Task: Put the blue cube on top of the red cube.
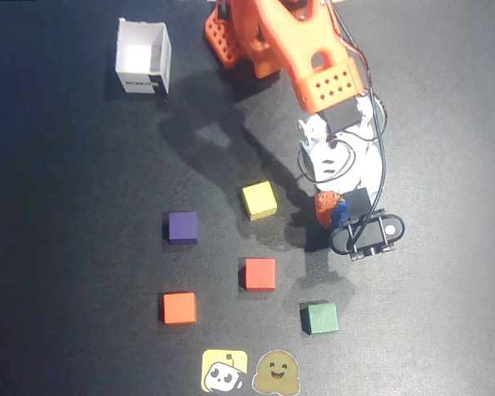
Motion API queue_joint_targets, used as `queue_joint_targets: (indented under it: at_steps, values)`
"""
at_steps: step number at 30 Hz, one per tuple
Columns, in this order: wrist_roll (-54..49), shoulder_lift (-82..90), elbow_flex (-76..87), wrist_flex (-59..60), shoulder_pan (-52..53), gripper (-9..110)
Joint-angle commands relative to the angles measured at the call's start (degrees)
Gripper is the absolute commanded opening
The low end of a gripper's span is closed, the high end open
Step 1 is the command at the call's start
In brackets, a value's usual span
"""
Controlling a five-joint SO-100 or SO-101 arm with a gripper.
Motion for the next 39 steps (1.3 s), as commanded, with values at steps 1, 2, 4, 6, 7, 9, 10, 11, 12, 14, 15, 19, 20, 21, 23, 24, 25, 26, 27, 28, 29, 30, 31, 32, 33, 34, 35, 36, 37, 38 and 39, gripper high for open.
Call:
queue_joint_targets:
  at_steps: [1,2,4,6,7,9,10,11,12,14,15,19,20,21,23,24,25,26,27,28,29,30,31,32,33,34,35,36,37,38,39]
  values:
    - [0.0,1.58,-2.81,0.62,1.58,3]
    - [0.0,2.46,-2.9,1.58,2.02,3]
    - [0.0,4.57,-3.34,4.31,3.08,3]
    - [0.26,7.38,-3.78,7.03,4.31,3]
    - [0.53,8.61,-4.13,8.61,5.01,3]
    - [0.44,10.63,-5.27,11.51,6.59,3]
    - [0.44,11.34,-5.89,12.83,7.38,3]
    - [0.44,12.13,-6.5,13.97,8.17,3]
    - [0.62,12.83,-7.03,15.03,9.05,3]
    - [0.62,14.06,-8.17,16.7,10.9,3]
    - [0.7,14.5,-8.88,17.75,11.87,3]
    - [0.26,15.47,-11.69,20.65,16.35,3]
    - [-0.09,15.38,-12.39,20.83,17.49,3]
    - [-0.53,15.12,-13.18,20.92,18.63,3]
    - [-2.2,13.71,-15.21,20.92,20.57,3]
    - [-2.9,12.83,-16.35,20.92,21.45,3]
    - [-3.43,11.87,-17.4,20.92,22.32,3]
    - [-3.87,10.9,-18.46,20.92,23.03,3]
    - [-4.39,9.67,-19.69,20.92,23.64,3]
    - [-4.66,8.53,-20.74,20.92,23.99,3]
    - [-4.66,7.47,-21.53,20.92,24.26,3]
    - [-4.66,6.59,-22.24,20.83,24.52,3]
    - [-4.66,5.62,-22.94,20.74,24.52,3]
    - [-4.66,4.48,-23.73,20.74,24.61,3]
    - [-4.66,3.34,-24.61,20.74,24.61,3]
    - [-4.66,2.2,-25.49,20.65,24.61,3]
    - [-4.66,1.23,-26.37,20.48,24.7,3]
    - [-4.66,0.18,-27.42,20.39,24.7,3]
    - [-4.66,-0.88,-28.39,20.39,24.7,3]
    - [-4.66,-1.85,-29.27,20.39,24.7,3]
    - [-4.66,-2.72,-30.06,20.39,24.7,3]
